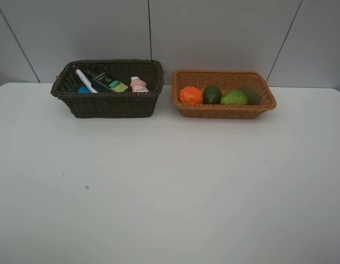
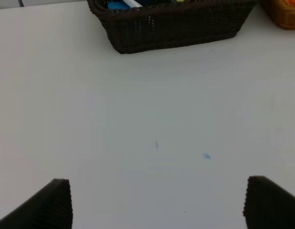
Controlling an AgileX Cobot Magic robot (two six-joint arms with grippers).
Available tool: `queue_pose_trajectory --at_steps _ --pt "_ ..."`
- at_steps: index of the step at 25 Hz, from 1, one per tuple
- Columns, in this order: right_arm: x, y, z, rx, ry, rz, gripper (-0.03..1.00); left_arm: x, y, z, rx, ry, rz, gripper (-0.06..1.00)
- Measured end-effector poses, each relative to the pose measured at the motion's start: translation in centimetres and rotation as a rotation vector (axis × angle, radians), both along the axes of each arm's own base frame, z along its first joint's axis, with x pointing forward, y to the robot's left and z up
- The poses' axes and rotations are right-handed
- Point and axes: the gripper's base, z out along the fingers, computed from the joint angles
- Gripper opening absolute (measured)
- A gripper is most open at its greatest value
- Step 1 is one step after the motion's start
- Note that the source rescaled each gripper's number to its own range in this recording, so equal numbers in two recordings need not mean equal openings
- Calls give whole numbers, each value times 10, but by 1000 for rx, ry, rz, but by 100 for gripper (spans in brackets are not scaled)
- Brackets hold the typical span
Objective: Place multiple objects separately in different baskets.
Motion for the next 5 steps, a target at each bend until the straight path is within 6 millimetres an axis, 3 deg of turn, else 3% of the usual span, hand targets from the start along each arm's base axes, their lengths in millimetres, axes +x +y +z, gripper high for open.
queue_pose_trajectory --at_steps 5 --pt "0 0 0 0 0 0 98 0 0 0 0 0 0 96"
